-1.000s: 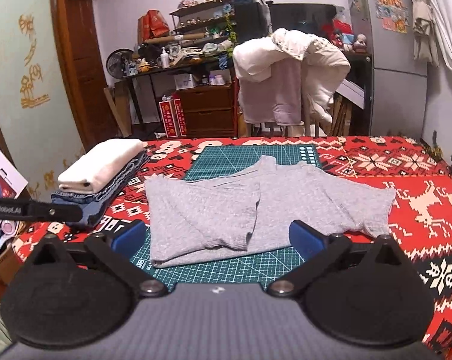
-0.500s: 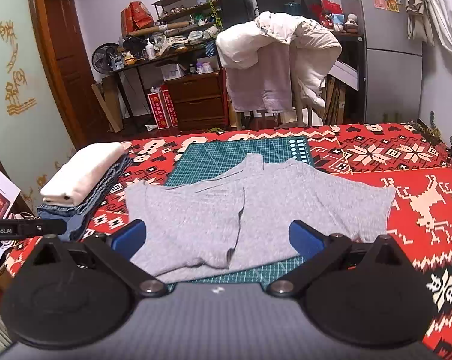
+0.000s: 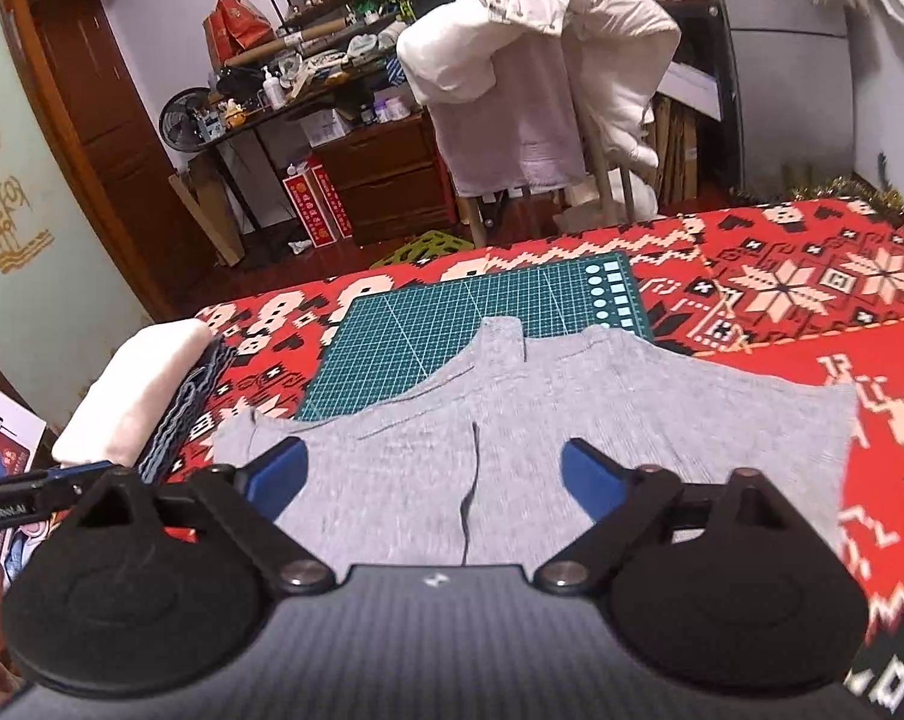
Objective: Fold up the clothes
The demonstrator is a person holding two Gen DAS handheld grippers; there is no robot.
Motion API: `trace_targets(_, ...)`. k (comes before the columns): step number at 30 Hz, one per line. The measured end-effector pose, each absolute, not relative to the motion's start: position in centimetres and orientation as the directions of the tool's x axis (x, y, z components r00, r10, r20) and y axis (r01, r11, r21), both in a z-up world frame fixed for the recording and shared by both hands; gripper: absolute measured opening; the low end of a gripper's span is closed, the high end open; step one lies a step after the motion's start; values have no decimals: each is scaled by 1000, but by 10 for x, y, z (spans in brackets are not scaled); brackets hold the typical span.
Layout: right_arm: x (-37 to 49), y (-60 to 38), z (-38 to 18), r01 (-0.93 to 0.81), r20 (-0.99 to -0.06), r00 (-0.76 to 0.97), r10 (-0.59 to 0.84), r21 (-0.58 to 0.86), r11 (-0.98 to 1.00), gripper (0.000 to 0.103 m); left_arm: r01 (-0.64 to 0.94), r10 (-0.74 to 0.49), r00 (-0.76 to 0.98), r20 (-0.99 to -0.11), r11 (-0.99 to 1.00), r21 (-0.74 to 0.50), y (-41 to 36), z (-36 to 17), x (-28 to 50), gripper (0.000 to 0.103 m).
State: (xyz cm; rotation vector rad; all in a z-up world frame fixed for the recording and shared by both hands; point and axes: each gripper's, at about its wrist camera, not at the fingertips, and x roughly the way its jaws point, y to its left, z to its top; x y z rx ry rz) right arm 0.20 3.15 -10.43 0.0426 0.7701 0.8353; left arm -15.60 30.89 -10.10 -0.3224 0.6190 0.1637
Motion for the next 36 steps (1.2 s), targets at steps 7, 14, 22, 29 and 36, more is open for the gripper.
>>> trace_targets(7,52,64,-123,-644,-634,375,676,347,682,54,-227,41,796,-603,945,-235,328,-124,-126,36)
trace_targets(14,70,109,-153,-740,-704,334,627,216,636,30,-194,47,795,-605,964,-181,338,-135,-111,27)
trace_targets(22,60,132,-169,-796,-725,326,606,136,590,21,-90,-5,818,-576,987,-136,334,-137,-107,25)
trace_targets(29,45,130,-171,-802,-699,389,600,64,594,1,-9,-44,803,-594,996,-86,325,-147,-90,25)
trace_targets(36,48,119,-163,-767,-663,447,601,61,638,1,-9,-47,767,-640,996,-85,327,-161,-79,27)
